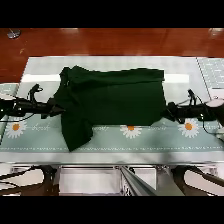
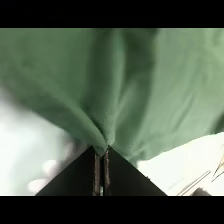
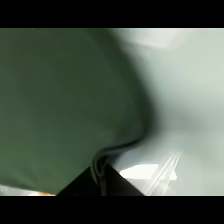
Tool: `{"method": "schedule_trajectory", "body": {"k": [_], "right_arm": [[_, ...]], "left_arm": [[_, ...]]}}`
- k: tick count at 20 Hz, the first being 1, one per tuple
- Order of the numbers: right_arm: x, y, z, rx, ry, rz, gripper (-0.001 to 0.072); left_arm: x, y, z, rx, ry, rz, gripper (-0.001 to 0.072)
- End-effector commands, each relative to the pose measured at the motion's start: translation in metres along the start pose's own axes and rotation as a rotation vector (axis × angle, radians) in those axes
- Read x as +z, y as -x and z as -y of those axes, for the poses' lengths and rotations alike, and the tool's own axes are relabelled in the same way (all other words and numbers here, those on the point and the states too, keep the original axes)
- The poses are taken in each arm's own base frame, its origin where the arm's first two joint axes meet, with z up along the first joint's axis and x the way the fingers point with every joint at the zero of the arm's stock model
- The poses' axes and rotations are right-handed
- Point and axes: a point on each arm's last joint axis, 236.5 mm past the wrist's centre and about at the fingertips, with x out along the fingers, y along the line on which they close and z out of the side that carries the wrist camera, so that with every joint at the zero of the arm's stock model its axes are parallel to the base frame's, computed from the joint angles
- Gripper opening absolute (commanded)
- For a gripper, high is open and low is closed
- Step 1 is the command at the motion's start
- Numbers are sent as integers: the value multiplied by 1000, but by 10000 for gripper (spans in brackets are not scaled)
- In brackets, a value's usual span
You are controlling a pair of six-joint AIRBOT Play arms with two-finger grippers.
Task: Fold the shirts.
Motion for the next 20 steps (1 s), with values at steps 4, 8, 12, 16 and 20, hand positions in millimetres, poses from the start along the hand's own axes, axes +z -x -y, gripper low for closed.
{"method": "schedule_trajectory", "body": {"k": [4,8,12,16,20], "right_arm": [[95,135,-166,98,402,287,19],[83,331,-257,-77,717,746,19],[-12,437,-264,-174,754,1021,19],[-100,475,-252,-203,781,1129,19],[-141,492,-222,-286,733,1182,19]], "left_arm": [[86,140,187,-261,-345,442,25],[79,308,294,-39,-572,827,24],[-14,413,352,221,-803,1096,24],[-105,452,356,404,-852,1262,24],[-174,476,345,437,-908,1336,24]]}}
